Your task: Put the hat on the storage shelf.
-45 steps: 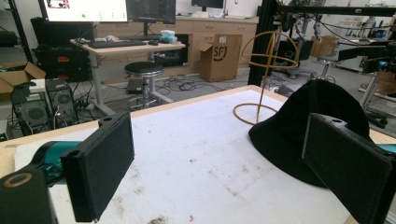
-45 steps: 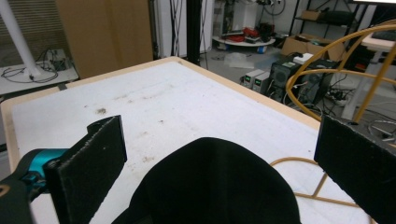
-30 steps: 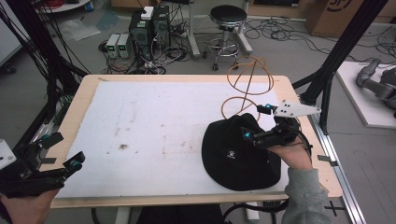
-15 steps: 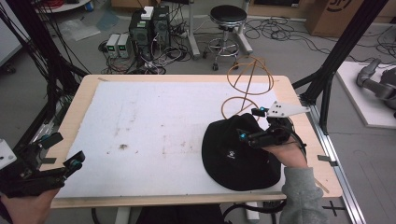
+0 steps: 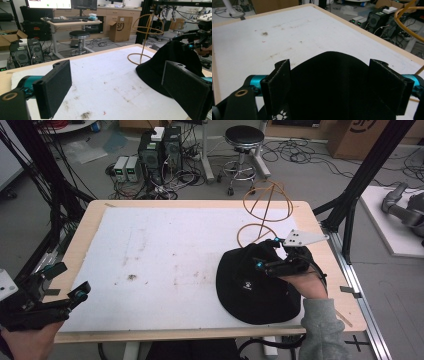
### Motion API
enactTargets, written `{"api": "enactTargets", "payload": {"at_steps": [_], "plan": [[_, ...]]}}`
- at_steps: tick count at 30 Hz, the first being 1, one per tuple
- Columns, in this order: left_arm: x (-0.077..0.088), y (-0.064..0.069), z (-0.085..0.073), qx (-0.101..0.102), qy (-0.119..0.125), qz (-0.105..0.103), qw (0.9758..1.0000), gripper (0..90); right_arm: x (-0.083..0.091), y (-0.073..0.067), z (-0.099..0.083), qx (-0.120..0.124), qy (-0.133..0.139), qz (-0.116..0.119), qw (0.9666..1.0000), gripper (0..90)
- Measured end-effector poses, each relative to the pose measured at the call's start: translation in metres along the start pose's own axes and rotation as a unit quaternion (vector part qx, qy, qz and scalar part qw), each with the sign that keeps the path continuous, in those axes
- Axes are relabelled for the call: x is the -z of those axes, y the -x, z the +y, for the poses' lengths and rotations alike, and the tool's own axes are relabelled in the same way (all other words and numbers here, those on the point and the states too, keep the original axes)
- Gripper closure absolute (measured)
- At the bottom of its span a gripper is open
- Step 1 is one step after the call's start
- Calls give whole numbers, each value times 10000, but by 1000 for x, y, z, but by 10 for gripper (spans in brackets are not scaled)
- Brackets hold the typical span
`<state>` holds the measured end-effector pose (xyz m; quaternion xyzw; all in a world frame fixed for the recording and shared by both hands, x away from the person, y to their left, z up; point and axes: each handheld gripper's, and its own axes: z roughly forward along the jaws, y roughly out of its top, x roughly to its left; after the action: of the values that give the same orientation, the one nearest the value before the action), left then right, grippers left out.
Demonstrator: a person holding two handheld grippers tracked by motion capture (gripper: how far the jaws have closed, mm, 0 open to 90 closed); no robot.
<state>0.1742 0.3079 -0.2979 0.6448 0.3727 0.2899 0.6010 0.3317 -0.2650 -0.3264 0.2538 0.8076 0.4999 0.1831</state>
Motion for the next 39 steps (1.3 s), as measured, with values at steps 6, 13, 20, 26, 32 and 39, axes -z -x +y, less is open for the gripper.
{"api": "enactTargets", "payload": {"at_steps": [6, 13, 20, 26, 32, 39], "plan": [[0, 0, 0, -8, 6, 4, 10000, 97, -2, 0, -1, 96, -136, -26, 9999, 281], [-1, 0, -1, 6, -10, -6, 10000, 97, -2, 2, -4, 191, -315, -45, 9993, 468], [-2, -1, -3, 42, -43, -25, 10000, 97, 2, 6, -10, 386, -156, -162, 9990, 703], [-2, -1, -2, 65, -28, -27, 10000, 97, 2, 6, -12, 466, -174, -114, 9987, 846], [0, -2, -2, 66, -18, -26, 10000, 97, 1, 8, -12, 195, -217, -192, 9994, 884], [-1, -2, -2, 74, -20, -24, 10000, 97, 2, 7, -12, 202, -217, -235, 9993, 889]]}}
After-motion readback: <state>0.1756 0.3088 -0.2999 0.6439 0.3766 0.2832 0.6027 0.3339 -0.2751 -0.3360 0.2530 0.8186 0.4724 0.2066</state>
